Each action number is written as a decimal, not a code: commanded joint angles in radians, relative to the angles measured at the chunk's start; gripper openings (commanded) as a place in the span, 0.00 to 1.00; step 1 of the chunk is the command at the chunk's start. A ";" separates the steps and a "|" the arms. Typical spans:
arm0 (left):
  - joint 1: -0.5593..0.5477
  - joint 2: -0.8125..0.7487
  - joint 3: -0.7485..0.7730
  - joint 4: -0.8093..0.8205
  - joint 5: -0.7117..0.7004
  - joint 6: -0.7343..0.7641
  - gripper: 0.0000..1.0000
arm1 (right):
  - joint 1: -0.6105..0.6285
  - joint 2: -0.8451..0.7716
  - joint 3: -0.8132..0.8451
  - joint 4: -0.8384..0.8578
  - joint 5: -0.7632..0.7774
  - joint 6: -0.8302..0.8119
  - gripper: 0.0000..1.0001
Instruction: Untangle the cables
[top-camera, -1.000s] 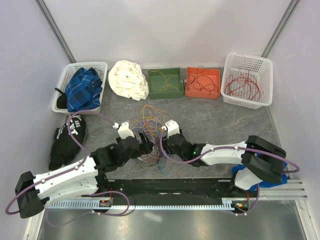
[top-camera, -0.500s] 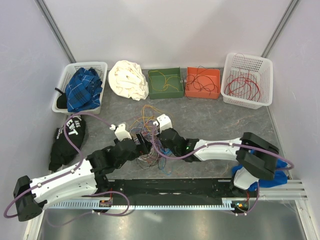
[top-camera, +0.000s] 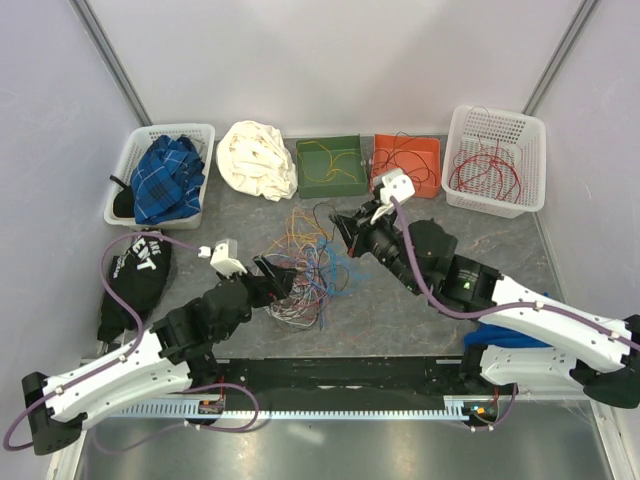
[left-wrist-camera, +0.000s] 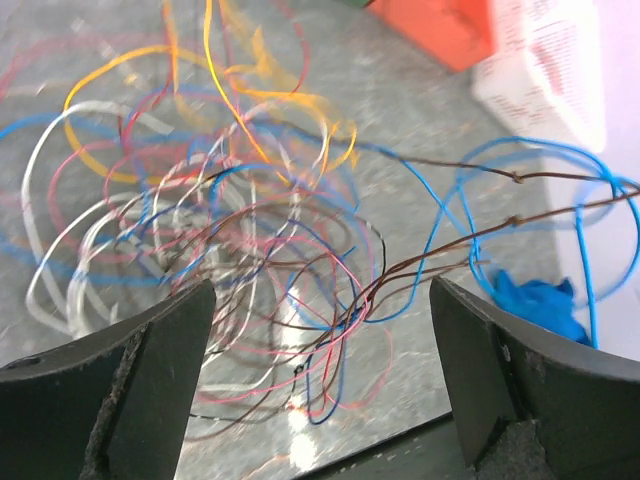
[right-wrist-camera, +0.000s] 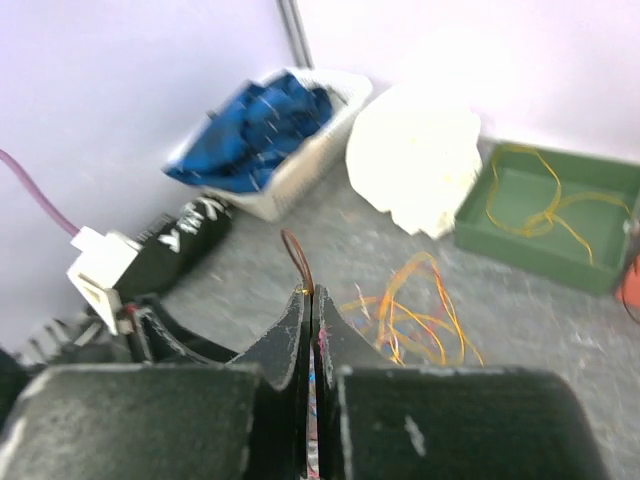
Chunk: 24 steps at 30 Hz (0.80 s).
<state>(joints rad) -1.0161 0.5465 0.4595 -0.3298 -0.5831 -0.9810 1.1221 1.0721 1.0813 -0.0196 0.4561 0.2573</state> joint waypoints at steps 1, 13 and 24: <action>0.004 -0.045 0.004 0.211 -0.018 0.175 0.96 | 0.005 0.000 0.129 -0.137 -0.062 0.007 0.00; 0.002 -0.138 -0.090 0.640 0.110 0.459 1.00 | 0.004 0.061 0.178 -0.177 -0.046 0.008 0.00; 0.001 0.061 -0.131 0.978 0.339 0.597 0.95 | 0.004 0.081 0.362 -0.227 -0.140 0.045 0.00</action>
<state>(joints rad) -1.0161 0.5400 0.3054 0.4740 -0.3382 -0.4671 1.1221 1.1511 1.3331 -0.2573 0.3710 0.2733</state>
